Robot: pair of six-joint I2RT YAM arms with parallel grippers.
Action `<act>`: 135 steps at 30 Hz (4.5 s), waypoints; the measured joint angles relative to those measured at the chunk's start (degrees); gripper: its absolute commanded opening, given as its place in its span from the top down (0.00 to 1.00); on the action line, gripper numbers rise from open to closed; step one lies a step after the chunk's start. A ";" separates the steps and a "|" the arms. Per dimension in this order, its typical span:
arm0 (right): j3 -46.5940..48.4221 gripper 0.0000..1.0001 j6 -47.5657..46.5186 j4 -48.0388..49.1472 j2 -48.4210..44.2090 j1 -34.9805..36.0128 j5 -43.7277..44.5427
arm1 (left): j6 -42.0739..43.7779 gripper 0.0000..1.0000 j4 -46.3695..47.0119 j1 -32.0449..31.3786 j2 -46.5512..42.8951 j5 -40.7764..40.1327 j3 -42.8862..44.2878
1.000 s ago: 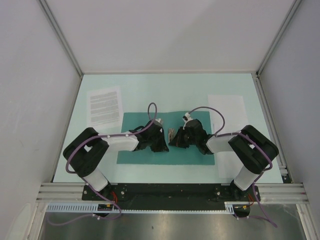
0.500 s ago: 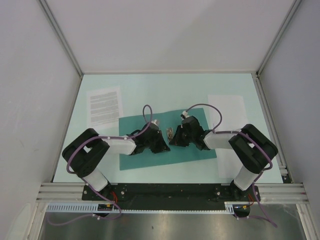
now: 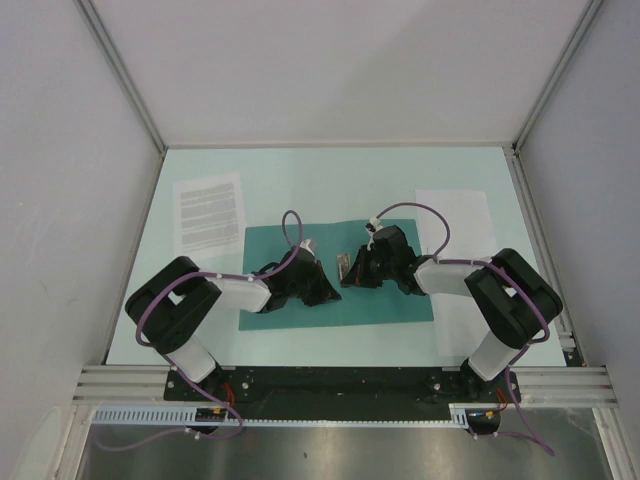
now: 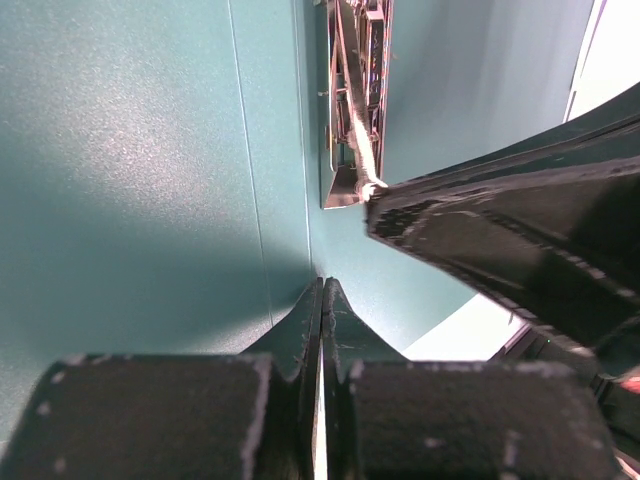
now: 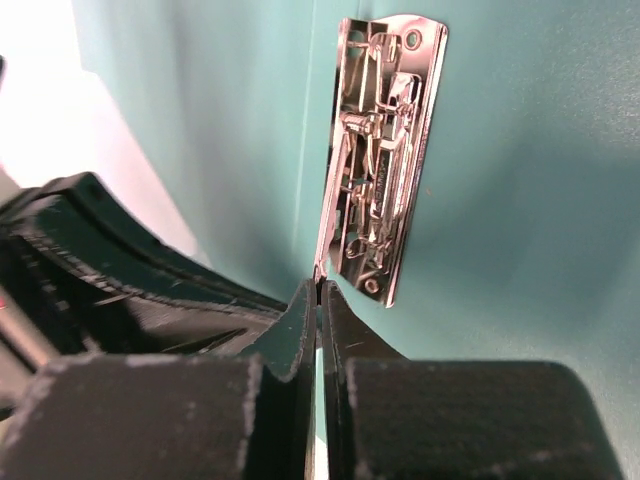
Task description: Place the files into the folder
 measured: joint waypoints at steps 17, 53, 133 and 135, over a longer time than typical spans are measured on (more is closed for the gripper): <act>-1.44 0.78 6.45 9.53 0.00 -4.46 -11.39 | 3.13 0.98 -1.81 -1.44 -2.14 -2.60 0.52; 2.29 0.25 19.32 32.46 11.76 9.07 -4.96 | 17.70 0.41 -55.78 -1.40 -57.09 -16.90 13.16; 1.01 0.19 -7.17 -36.81 -28.83 -37.35 14.78 | 9.38 0.33 -2.95 -10.23 -8.48 6.99 -1.60; 0.61 0.19 -7.89 -38.18 -29.79 -41.90 14.80 | 10.14 0.28 -5.01 -10.88 -8.98 6.19 -0.63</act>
